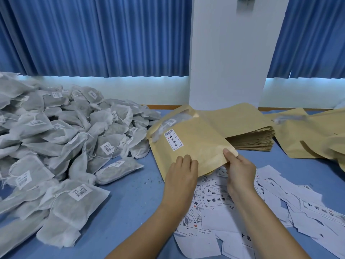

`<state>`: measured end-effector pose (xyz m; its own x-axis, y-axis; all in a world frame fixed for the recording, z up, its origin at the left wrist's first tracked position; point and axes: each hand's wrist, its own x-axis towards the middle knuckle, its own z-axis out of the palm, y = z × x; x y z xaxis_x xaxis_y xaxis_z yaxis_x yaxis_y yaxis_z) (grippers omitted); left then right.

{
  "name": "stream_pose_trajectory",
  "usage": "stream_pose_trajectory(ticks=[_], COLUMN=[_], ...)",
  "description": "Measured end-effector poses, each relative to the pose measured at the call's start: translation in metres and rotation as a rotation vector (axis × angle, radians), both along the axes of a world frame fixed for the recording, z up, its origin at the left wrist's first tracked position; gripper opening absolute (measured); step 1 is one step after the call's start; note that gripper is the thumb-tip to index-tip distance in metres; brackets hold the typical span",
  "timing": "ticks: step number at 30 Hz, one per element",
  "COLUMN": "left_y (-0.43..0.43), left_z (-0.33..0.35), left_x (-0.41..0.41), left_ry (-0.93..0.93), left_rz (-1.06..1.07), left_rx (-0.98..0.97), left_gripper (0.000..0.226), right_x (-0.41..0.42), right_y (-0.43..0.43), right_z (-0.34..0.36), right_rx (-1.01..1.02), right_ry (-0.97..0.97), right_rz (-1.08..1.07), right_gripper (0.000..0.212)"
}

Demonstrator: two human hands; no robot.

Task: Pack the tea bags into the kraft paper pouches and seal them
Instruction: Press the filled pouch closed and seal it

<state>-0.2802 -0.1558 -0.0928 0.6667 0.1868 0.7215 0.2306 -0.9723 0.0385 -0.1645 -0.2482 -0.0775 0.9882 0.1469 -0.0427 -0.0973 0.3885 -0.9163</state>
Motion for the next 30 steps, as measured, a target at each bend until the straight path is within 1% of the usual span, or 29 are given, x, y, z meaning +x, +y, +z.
stream_pose_trajectory(ticks=[1, 3, 5, 6, 8, 12, 15, 17, 19, 21, 24, 26, 28, 30], left_y=[-0.001, -0.001, 0.001, 0.002, -0.001, -0.007, -0.006, -0.004, -0.003, -0.004, -0.005, -0.004, -0.003, -0.001], left_z=[0.001, 0.003, 0.004, 0.003, 0.003, 0.001, 0.000, 0.000, 0.001, 0.001, -0.001, -0.002, -0.003, -0.002], left_x=[-0.001, -0.003, -0.004, -0.004, -0.003, -0.001, -0.005, -0.006, -0.006, -0.006, -0.003, -0.002, -0.004, -0.004], left_ry=[0.007, 0.013, 0.002, -0.003, 0.005, 0.060, 0.133, 0.155, 0.162, 0.166, 0.139, 0.118, 0.108, 0.127], left_rz=[-0.003, -0.011, -0.015, -0.019, -0.014, 0.115, 0.143, 0.147, 0.147, 0.132, 0.079, 0.040, -0.007, -0.081], left_rx=[-0.002, -0.009, -0.023, -0.023, -0.011, 0.004, -0.017, -0.044, -0.069, -0.065, -0.065, -0.117, -0.176, -0.193], left_gripper=[0.047, 0.045, 0.045, 0.045, 0.044, 0.039, 0.046, 0.051, 0.054, 0.056, 0.056, 0.055, 0.053, 0.047], right_x=[-0.001, -0.002, -0.004, -0.004, -0.003, -0.002, -0.004, -0.007, -0.009, -0.007, -0.006, -0.009, -0.012, -0.012], right_y=[0.000, 0.001, 0.001, 0.002, 0.001, -0.002, -0.001, 0.003, 0.005, 0.006, 0.005, 0.005, 0.007, 0.008], right_z=[0.000, -0.001, 0.001, 0.002, 0.003, 0.004, 0.001, -0.001, -0.002, -0.002, -0.003, -0.004, -0.004, -0.003], right_rx=[-0.003, -0.064, -0.133, -0.159, -0.194, -0.116, -0.131, -0.174, -0.229, -0.267, -0.230, -0.203, -0.225, -0.236], right_ry=[0.008, 0.036, 0.073, 0.075, 0.062, 0.074, 0.102, 0.120, 0.104, 0.081, 0.096, 0.113, 0.121, 0.117], right_rz=[0.018, 0.132, 0.253, 0.261, 0.210, 0.138, 0.235, 0.301, 0.298, 0.253, 0.219, 0.297, 0.388, 0.361], right_gripper=[0.010, 0.004, 0.009, 0.011, 0.010, 0.011, 0.008, 0.015, 0.017, 0.016, 0.013, 0.011, 0.011, 0.011])
